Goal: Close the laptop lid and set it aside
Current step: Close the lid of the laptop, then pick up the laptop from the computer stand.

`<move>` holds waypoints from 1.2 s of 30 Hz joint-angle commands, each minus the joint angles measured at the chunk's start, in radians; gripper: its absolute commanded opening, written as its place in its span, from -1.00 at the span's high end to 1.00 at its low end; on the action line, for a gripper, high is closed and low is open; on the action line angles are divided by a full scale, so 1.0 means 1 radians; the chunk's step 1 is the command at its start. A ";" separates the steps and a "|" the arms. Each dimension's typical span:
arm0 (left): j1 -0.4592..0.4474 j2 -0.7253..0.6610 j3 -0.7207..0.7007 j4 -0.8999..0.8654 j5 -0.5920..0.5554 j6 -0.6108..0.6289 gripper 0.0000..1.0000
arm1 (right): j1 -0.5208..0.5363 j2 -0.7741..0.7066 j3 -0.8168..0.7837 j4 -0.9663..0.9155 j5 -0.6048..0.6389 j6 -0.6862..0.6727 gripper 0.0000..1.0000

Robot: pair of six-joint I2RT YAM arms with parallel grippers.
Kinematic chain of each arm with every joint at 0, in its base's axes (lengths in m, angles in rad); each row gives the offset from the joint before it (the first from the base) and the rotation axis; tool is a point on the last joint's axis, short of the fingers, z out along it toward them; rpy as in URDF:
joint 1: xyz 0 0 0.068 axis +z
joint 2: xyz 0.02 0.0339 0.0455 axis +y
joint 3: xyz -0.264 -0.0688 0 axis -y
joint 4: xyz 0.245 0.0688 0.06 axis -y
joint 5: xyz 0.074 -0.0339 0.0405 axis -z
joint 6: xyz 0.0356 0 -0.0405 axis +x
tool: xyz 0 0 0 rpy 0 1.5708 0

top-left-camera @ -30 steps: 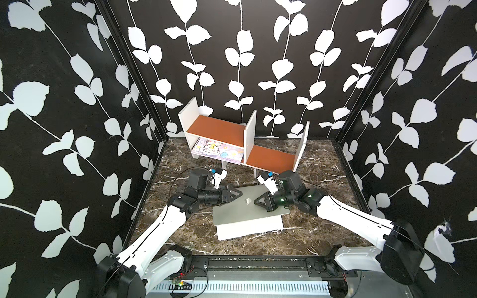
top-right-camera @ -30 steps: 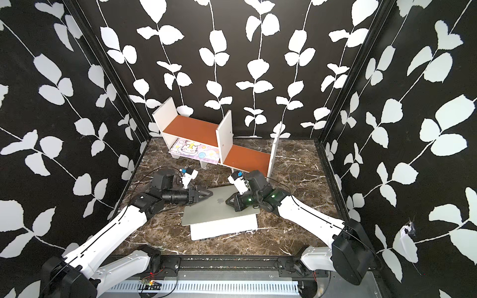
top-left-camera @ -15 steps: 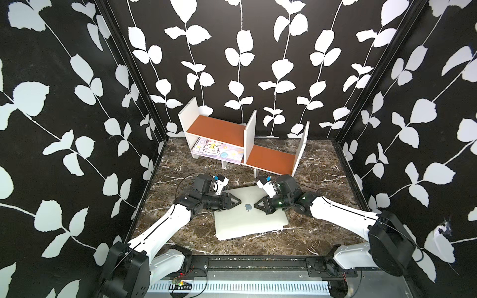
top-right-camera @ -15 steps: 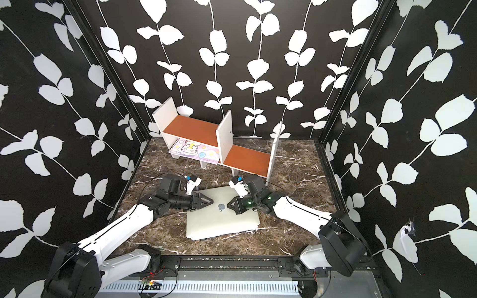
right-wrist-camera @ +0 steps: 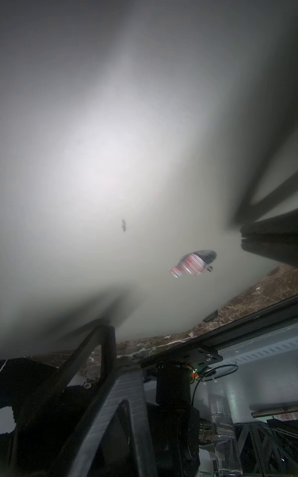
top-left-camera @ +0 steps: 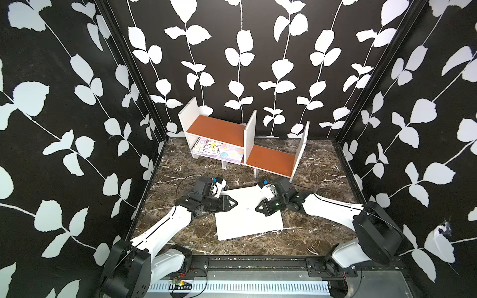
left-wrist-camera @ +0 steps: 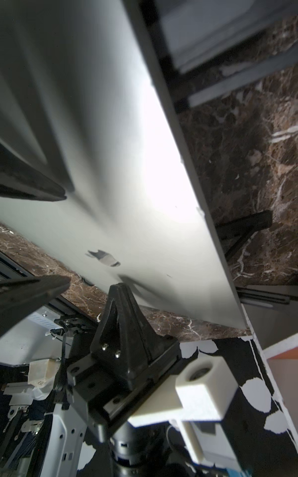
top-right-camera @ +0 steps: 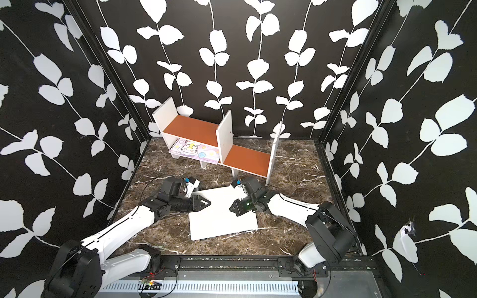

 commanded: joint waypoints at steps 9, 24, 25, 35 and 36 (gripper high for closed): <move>-0.003 -0.077 -0.012 0.024 -0.061 0.053 0.04 | -0.007 -0.023 0.043 -0.035 0.008 -0.064 0.99; -0.003 -0.581 -0.153 -0.248 -0.620 -0.127 -0.97 | -0.092 -0.600 -0.366 0.079 0.297 0.082 -0.28; -0.001 -0.580 -0.157 -0.256 -0.624 -0.143 -0.97 | -0.108 -0.594 -0.372 0.076 0.284 0.092 -0.32; 0.036 -0.291 -0.183 -0.062 -0.321 -0.191 -0.97 | -0.184 -0.314 -0.297 0.134 0.077 0.111 -0.36; 0.046 -0.271 -0.177 -0.050 -0.300 -0.190 -0.97 | -0.186 -0.306 -0.296 0.142 0.075 0.112 -0.37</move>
